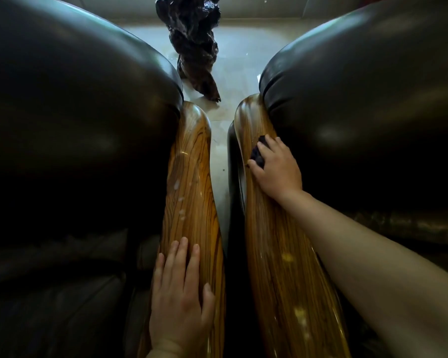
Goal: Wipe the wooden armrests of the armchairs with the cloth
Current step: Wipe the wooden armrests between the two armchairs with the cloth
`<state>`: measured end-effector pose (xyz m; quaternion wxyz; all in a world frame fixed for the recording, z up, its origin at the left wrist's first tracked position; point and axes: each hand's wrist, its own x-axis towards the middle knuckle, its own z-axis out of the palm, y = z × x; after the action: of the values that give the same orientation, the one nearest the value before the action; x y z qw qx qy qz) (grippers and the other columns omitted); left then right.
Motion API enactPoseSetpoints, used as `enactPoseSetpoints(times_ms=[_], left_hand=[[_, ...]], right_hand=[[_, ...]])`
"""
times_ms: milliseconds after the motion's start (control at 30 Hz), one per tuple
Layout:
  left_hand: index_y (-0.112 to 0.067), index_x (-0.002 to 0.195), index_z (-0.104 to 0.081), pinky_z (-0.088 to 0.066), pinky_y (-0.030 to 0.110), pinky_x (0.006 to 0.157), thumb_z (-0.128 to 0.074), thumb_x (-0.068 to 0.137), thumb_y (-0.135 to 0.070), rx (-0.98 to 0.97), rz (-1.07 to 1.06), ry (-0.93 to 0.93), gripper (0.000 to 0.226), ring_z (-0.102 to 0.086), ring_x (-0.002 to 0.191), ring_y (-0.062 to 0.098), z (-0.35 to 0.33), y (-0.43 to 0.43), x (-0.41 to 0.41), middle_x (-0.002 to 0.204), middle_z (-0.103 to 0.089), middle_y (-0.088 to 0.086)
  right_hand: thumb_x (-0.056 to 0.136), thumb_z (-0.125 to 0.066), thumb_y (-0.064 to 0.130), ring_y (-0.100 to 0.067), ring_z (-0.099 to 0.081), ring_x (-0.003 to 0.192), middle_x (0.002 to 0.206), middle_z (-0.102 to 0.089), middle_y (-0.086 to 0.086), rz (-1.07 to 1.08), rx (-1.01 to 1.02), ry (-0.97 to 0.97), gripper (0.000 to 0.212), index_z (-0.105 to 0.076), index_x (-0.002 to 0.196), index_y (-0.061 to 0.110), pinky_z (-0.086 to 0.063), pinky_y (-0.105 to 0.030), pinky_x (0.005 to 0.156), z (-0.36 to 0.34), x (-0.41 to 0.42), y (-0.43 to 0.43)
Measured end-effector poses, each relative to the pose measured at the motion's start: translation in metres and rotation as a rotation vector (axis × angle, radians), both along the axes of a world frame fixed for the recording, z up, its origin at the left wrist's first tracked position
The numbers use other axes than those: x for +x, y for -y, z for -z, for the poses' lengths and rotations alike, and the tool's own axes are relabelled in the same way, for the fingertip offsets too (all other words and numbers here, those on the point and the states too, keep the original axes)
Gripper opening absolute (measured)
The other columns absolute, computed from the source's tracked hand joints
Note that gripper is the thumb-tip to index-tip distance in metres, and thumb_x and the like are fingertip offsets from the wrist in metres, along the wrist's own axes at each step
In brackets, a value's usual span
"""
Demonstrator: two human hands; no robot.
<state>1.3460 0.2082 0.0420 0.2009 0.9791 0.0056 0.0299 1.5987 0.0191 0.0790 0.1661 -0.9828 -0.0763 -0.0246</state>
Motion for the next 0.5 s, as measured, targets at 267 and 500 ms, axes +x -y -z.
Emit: enactPoseSetpoints(times_ms=[267, 500], left_hand=[[-0.015, 0.147, -0.034, -0.017, 0.05, 0.118, -0.047, 0.082, -0.037, -0.003, 0.006, 0.022, 0.07, -0.024, 0.147, 0.024, 0.004, -0.002, 0.002, 0.157, -0.031, 0.009], [-0.015, 0.145, -0.036, -0.022, 0.052, 0.116, -0.052, 0.075, -0.037, 0.014, 0.012, 0.122, 0.075, -0.031, 0.143, 0.027, 0.013, -0.005, 0.004, 0.153, -0.037, 0.011]], right_hand=[[0.089, -0.063, 0.038, -0.023, -0.046, 0.134, 0.137, -0.058, -0.002, -0.414, -0.12, 0.106, 0.038, -0.066, 0.123, 0.021, -0.042, -0.041, 0.109, -0.006, -0.023, 0.014], [0.093, -0.06, 0.039, -0.032, -0.037, 0.138, 0.141, -0.051, -0.012, -0.062, -0.099, 0.023, 0.049, -0.056, 0.131, 0.01, -0.029, -0.042, 0.114, -0.009, 0.068, -0.018]])
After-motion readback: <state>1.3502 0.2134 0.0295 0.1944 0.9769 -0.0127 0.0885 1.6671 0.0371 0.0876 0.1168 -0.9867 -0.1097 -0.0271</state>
